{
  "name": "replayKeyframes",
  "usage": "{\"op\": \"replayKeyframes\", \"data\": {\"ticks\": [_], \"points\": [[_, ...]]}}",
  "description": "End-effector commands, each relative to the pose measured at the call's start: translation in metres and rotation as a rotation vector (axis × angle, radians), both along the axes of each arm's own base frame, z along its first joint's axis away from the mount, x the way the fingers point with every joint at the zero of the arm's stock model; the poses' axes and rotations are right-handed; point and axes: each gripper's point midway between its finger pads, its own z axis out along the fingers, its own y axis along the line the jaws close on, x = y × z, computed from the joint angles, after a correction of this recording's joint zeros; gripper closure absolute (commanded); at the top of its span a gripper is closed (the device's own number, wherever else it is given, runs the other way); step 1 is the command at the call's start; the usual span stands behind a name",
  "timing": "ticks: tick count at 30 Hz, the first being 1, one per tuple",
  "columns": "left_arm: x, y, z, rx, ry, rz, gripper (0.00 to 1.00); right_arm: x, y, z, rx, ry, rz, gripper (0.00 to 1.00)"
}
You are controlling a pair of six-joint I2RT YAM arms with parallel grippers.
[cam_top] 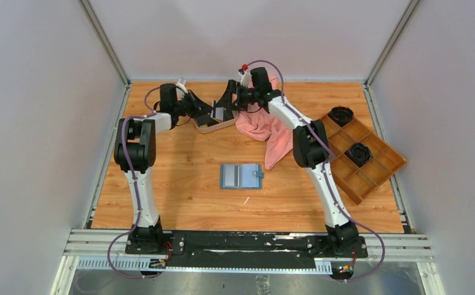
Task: Put the credit cards into the card holder
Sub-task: Pick up the credit card from the storage box.
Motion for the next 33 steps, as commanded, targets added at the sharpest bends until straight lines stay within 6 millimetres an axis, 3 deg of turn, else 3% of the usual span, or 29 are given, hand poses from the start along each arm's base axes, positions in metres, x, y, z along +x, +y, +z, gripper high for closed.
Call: {"op": "replayKeyframes", "data": {"ticks": [1, 24, 33], "points": [[0.001, 0.001, 0.027, -0.049, -0.055, -0.006, 1.00, -0.005, 0.015, -0.005, 0.008, 0.057, -0.018, 0.07], [-0.001, 0.001, 0.026, -0.066, -0.048, -0.011, 1.00, -0.018, 0.027, 0.000, 0.134, 0.180, 0.010, 0.23], [-0.001, -0.001, 0.020, -0.073, -0.034, -0.022, 1.00, -0.018, 0.025, 0.001, 0.175, 0.212, 0.009, 0.41]]}}
